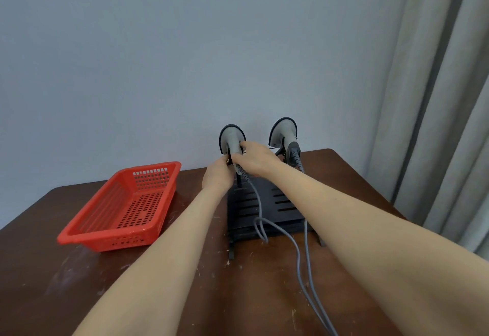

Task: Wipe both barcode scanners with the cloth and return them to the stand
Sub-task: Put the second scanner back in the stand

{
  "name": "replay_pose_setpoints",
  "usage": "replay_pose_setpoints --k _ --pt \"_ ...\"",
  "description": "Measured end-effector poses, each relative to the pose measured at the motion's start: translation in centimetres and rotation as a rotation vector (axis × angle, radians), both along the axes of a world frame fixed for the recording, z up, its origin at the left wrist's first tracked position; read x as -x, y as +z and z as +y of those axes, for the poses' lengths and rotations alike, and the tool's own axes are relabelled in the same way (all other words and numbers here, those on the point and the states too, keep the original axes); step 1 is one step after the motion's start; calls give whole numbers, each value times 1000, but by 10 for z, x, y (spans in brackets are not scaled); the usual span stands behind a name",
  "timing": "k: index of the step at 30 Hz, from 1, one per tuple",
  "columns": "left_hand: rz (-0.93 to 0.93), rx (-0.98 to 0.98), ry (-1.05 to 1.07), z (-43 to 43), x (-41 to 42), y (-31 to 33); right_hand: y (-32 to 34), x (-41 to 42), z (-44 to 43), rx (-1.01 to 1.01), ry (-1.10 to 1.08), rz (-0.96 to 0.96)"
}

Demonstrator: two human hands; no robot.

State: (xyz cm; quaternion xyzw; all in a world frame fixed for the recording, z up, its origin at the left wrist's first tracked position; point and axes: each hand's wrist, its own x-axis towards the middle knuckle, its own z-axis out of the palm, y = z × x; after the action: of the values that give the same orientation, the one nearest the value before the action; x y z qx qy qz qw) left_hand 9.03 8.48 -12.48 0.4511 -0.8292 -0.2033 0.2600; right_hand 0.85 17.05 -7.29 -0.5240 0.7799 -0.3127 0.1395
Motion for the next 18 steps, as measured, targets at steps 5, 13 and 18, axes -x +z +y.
replay_pose_setpoints --k 5,13,18 --pt "-9 -9 104 6 -8 17 8 6 20 75 -55 17" --pt "303 353 183 57 -16 66 15 20 68 212 -173 38" --pt "246 297 -110 103 16 72 12 41 108 201 -310 85"
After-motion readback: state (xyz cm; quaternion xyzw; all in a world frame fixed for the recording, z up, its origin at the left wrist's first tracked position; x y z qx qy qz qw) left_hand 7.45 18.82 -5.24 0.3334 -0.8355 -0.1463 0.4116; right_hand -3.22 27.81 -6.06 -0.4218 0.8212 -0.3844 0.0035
